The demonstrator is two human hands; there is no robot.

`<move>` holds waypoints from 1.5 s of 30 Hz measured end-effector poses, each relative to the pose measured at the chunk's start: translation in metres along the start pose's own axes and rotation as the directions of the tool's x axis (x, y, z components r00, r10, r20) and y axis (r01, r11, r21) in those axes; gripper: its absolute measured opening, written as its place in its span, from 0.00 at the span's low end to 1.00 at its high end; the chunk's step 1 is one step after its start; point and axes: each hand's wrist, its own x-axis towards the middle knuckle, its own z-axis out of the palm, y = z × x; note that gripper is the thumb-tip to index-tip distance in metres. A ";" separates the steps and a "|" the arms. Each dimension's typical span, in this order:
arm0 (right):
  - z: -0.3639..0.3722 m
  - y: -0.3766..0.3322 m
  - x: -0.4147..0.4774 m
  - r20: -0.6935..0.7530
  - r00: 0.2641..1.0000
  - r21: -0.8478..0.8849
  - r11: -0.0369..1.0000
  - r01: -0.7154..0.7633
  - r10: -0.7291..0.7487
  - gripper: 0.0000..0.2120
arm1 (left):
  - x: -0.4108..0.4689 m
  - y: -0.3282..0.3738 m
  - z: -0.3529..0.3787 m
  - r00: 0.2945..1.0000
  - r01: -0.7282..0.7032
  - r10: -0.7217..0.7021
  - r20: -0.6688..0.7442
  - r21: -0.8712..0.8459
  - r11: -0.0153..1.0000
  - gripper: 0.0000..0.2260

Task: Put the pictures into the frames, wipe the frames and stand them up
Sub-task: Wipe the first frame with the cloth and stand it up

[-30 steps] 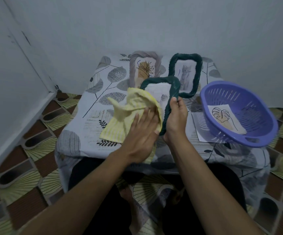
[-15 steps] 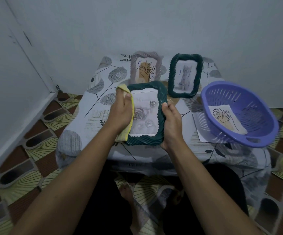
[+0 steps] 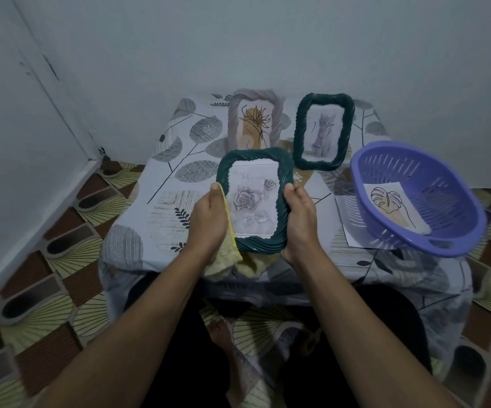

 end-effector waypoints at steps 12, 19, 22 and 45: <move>-0.008 -0.005 -0.007 0.060 0.998 -0.081 0.997 -0.014 0.019 0.08 | -0.001 0.001 -0.001 0.997 -0.080 0.081 -0.007 0.041 0.996 0.21; -0.003 0.004 -0.015 0.062 0.998 -0.113 0.993 -0.026 0.033 0.08 | 0.034 0.002 -0.010 0.927 -0.370 0.336 0.167 0.258 0.892 0.27; 0.001 0.000 -0.007 0.011 1.000 -0.111 0.994 -0.011 0.013 0.08 | 0.022 -0.012 -0.003 0.865 -0.493 0.406 0.295 0.350 0.797 0.31; -0.015 -0.040 0.010 0.213 0.890 -0.213 0.908 -0.360 0.403 0.14 | 0.041 0.005 -0.035 0.957 -0.284 0.261 0.126 0.225 0.932 0.28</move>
